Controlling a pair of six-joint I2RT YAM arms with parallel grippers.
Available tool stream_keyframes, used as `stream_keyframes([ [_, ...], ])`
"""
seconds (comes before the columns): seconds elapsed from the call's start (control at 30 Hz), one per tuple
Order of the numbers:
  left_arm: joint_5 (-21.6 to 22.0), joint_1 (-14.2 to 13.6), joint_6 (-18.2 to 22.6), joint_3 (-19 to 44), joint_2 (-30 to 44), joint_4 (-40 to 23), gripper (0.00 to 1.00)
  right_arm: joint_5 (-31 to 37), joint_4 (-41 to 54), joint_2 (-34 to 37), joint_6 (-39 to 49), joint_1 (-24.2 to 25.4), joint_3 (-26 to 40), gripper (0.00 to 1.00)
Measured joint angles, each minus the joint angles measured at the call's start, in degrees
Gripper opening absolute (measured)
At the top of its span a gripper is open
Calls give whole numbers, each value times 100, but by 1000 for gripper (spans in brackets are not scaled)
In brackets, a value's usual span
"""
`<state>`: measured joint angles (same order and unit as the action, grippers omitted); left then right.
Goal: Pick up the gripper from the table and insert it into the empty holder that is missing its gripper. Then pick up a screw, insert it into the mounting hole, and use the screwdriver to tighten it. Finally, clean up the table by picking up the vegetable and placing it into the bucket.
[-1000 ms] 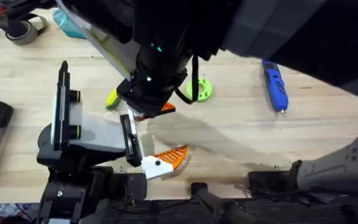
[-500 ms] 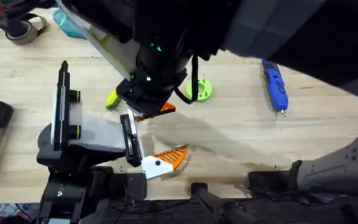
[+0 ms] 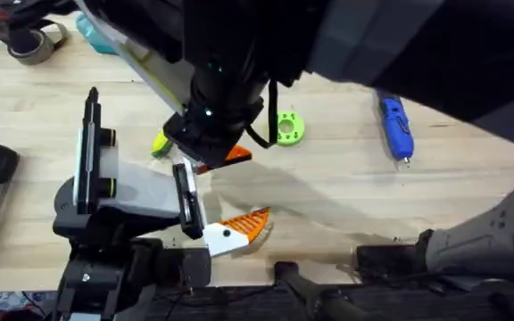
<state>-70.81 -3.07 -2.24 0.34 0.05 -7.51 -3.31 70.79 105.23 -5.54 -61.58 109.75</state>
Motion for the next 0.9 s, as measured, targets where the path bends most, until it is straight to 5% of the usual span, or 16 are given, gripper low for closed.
stream_keyframes([
  [0.9, 0, 0, 7, 0, -2, 0, 986, 0, 224, 0, 0, 0, 407, 7],
])
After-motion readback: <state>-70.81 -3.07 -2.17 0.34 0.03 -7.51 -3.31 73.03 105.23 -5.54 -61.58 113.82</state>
